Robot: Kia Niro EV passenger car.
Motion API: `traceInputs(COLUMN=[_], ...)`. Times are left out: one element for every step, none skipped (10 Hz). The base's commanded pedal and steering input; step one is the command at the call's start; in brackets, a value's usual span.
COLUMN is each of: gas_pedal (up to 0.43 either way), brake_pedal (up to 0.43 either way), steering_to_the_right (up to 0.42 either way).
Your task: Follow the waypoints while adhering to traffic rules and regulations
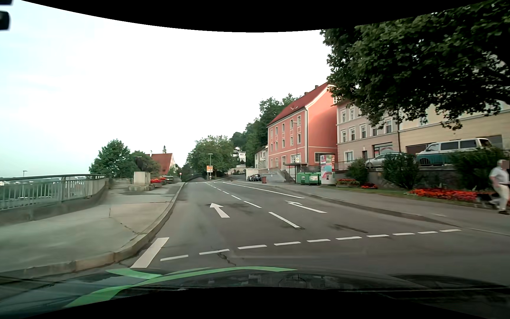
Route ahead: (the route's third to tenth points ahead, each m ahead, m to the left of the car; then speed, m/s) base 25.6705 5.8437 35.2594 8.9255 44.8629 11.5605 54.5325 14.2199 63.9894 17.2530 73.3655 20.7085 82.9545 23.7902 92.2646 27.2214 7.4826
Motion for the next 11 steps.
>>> traceInputs(gas_pedal=[0.28, 0.28, 0.28, 0.28, 0.28, 0.28, 0.28, 0.28, 0.28, 0.28, 0.268], brake_pedal=[0.0, 0.0, 0.0, 0.0, 0.0, 0.0, 0.0, 0.0, 0.0, 0.0, 0.0], steering_to_the_right=[-0.162, -0.154, -0.146, -0.136, -0.127, -0.114, -0.093, -0.074, -0.066, -0.065, -0.064])
